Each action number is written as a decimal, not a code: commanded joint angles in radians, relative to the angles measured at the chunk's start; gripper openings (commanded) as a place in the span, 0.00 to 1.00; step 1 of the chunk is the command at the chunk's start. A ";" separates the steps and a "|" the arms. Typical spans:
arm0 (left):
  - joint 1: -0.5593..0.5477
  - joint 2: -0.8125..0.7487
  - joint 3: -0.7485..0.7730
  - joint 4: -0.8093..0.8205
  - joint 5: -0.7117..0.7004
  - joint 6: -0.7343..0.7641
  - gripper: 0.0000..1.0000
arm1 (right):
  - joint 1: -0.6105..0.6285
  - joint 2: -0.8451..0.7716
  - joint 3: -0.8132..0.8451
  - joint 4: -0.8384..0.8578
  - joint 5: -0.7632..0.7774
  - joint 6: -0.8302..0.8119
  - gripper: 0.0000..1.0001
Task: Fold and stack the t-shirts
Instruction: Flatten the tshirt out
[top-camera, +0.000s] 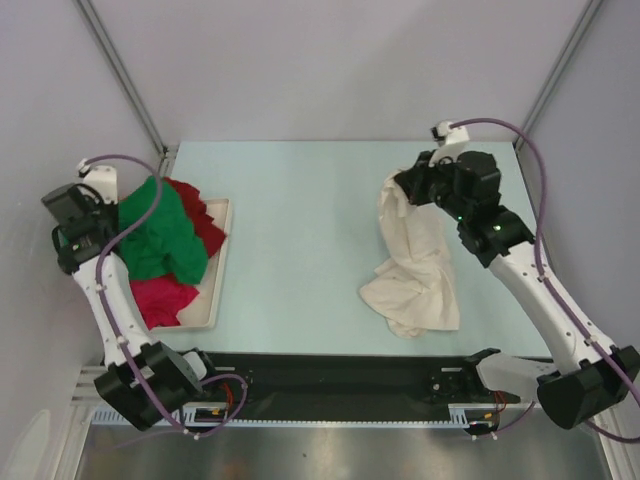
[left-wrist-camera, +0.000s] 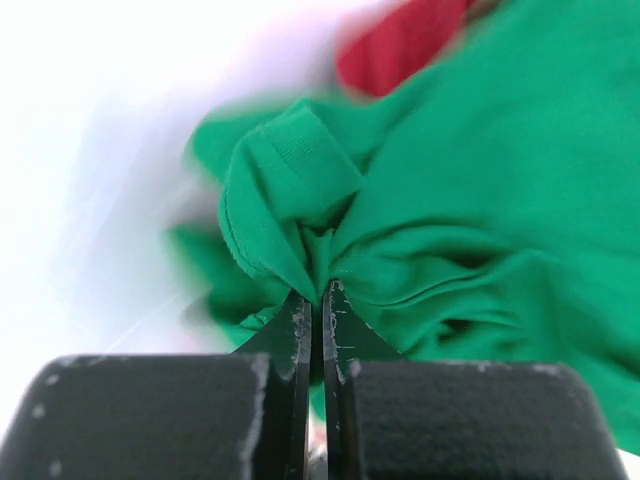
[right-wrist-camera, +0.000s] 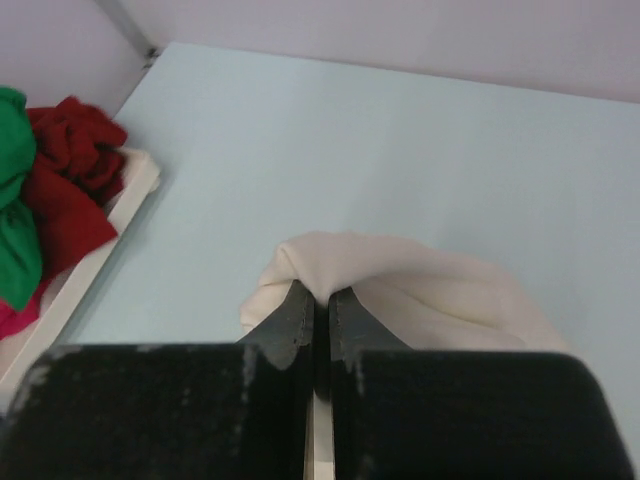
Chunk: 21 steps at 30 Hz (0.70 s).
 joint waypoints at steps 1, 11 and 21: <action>0.123 -0.102 -0.009 -0.061 0.077 0.119 0.00 | 0.143 0.064 0.062 0.132 -0.062 -0.007 0.00; 0.148 -0.055 -0.128 -0.116 0.268 0.190 0.61 | 0.387 0.477 0.291 0.105 -0.059 0.021 0.49; -0.332 -0.133 -0.102 -0.161 0.270 0.102 1.00 | 0.212 0.286 0.075 -0.176 0.185 0.152 1.00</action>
